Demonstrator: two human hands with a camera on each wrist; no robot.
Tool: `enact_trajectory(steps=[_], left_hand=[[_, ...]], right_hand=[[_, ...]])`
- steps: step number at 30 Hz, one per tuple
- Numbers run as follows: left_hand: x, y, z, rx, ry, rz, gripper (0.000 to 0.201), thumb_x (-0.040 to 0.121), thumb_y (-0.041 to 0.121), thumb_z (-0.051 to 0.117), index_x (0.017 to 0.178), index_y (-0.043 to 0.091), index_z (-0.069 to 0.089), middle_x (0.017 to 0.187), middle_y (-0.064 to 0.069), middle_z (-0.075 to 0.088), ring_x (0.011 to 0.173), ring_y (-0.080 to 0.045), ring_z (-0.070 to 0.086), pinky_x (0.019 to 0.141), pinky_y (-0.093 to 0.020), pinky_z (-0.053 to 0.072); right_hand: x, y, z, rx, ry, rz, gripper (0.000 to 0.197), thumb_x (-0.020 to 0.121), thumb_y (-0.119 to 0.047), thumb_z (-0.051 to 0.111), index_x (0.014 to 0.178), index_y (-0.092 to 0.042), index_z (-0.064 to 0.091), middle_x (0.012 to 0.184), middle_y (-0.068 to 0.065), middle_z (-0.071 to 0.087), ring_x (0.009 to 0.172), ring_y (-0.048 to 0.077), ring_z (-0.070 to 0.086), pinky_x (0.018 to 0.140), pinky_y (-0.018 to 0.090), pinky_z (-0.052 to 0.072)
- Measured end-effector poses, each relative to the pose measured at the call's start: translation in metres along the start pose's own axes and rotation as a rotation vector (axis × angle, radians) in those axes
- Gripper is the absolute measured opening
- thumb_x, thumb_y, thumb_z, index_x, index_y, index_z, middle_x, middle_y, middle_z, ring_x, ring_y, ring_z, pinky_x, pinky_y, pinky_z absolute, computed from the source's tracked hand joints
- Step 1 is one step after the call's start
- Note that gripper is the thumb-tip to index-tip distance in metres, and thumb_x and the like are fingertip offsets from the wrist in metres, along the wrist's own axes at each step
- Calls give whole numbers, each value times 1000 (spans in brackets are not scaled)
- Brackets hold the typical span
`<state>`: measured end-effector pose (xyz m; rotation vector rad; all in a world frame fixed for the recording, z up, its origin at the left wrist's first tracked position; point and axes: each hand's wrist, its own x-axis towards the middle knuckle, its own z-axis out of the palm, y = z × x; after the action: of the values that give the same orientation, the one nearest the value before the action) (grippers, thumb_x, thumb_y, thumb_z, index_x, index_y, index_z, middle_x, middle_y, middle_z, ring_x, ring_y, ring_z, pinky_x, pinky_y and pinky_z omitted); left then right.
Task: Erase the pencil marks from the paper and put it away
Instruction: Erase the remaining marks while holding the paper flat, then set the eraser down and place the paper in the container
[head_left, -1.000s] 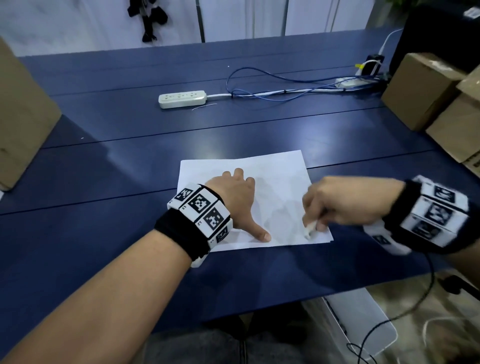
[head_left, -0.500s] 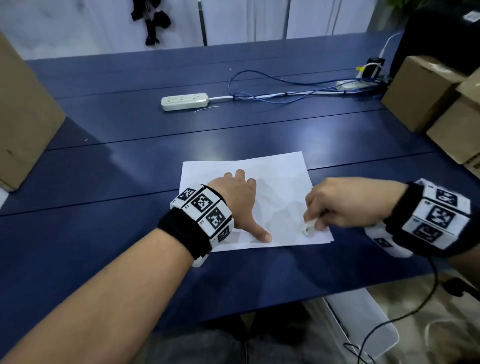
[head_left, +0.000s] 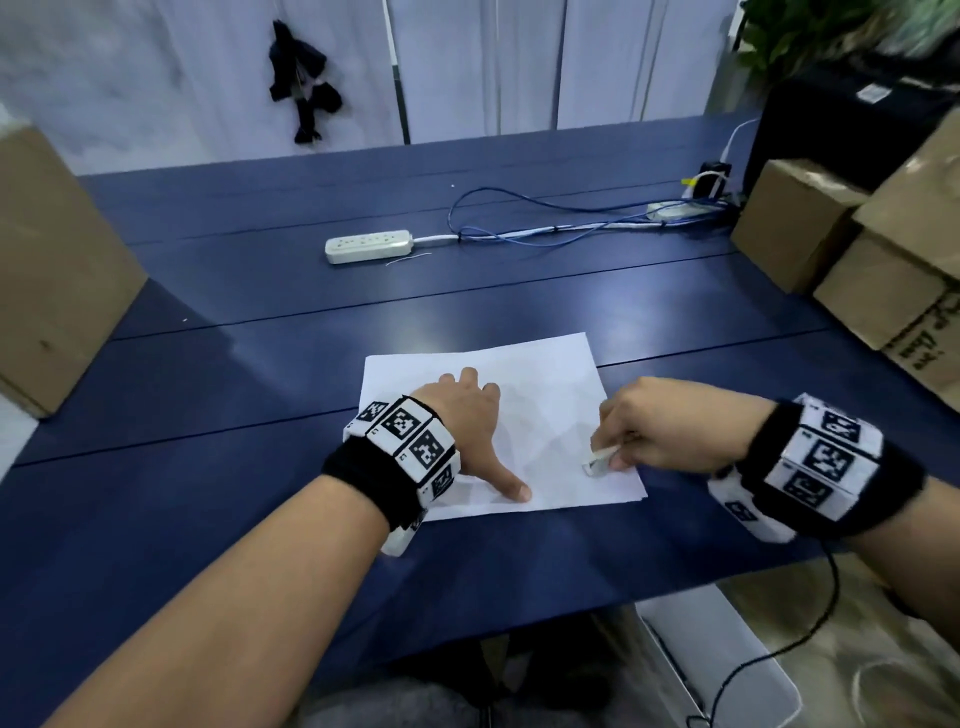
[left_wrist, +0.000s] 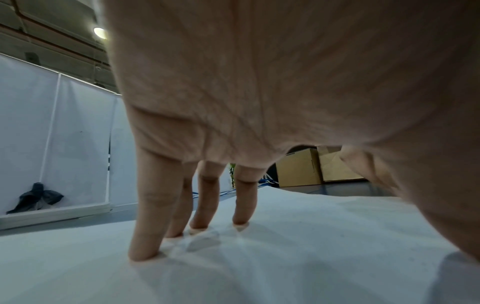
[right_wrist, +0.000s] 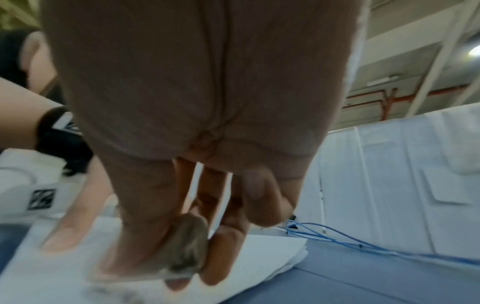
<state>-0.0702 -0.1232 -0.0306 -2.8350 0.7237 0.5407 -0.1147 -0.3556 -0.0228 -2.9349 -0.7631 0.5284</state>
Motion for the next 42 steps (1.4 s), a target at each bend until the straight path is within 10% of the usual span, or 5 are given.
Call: enact_trajectory(steps=[9,16,23,30,42], left_hand=[[-16,-14,-4,-126,76,-63,108,58,88,59,143,24,37,139,-2,38,133,-21,34,100,-44,41],[-43,-81,-6,-345,210,-261,82,74,77,56,135,23,49,132,-3,49,124,-24,46,103,-40,40],[-52,-118,27,-469,206,-525,45,89,46,58,117,12,64,125,-7,63,114,-26,59,88,-29,45],[-39,-102,17,-555,183,-625,34,81,42,69,71,13,55,72,-2,61,64,-18,58,56,-25,42],[-21,-53,17,-269,172,-520,45,80,58,64,70,18,47,96,-1,66,97,-24,64,71,-27,45]], right_hand=[[-20,74,-18,351,350,509,44,88,-41,66,54,-12,64,51,1,65,48,12,59,53,23,43],[-7,80,-9,426,325,673,14,78,-15,82,84,-4,76,57,4,67,45,8,57,39,8,38],[-7,55,-17,231,353,763,20,85,-24,70,84,-6,79,90,14,75,89,31,68,72,30,52],[32,-3,-24,458,244,692,40,87,-36,67,66,-3,59,64,10,66,62,27,61,61,32,53],[72,-36,-28,609,221,811,51,91,-26,63,135,-2,52,141,12,54,127,30,53,96,29,44]])
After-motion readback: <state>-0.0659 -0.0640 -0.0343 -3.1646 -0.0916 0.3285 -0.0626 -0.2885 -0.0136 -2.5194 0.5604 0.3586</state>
